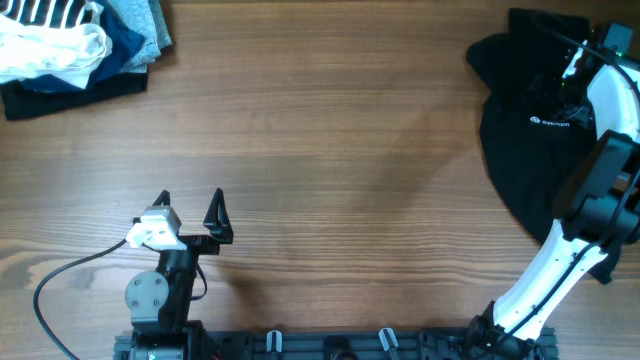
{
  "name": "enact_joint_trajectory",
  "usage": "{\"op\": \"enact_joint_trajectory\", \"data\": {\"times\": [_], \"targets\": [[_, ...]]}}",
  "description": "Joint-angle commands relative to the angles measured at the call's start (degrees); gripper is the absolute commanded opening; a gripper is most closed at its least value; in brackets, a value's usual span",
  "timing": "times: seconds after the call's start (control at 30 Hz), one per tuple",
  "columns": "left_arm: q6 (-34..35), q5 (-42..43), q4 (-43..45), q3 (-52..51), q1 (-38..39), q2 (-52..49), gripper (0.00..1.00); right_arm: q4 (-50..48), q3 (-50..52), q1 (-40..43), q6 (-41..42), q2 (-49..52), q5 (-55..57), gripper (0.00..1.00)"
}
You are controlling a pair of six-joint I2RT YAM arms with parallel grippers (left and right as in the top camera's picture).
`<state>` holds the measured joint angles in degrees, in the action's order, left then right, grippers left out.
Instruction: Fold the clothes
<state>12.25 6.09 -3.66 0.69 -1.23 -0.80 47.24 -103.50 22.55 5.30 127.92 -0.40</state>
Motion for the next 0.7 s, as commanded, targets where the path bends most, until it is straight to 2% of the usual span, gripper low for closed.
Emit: {"op": "enact_joint_trajectory", "data": {"times": [0.0,0.4,0.67], "targets": [[-1.16,0.7,-0.04,-0.35,-0.15,0.42,1.0,-0.98,2.21,-0.2,0.74,-0.37,-1.14,0.95],[-1.16,0.72,-0.04,-0.35,-0.15,0.42,1.0,-5.53,5.77,-0.17,0.72,0.2,-0.09,0.73],[-1.16,0.72,-0.04,-0.35,-0.15,0.42,1.0,-6.16,6.05,-0.26,0.68,1.99,0.83,0.73]]}}
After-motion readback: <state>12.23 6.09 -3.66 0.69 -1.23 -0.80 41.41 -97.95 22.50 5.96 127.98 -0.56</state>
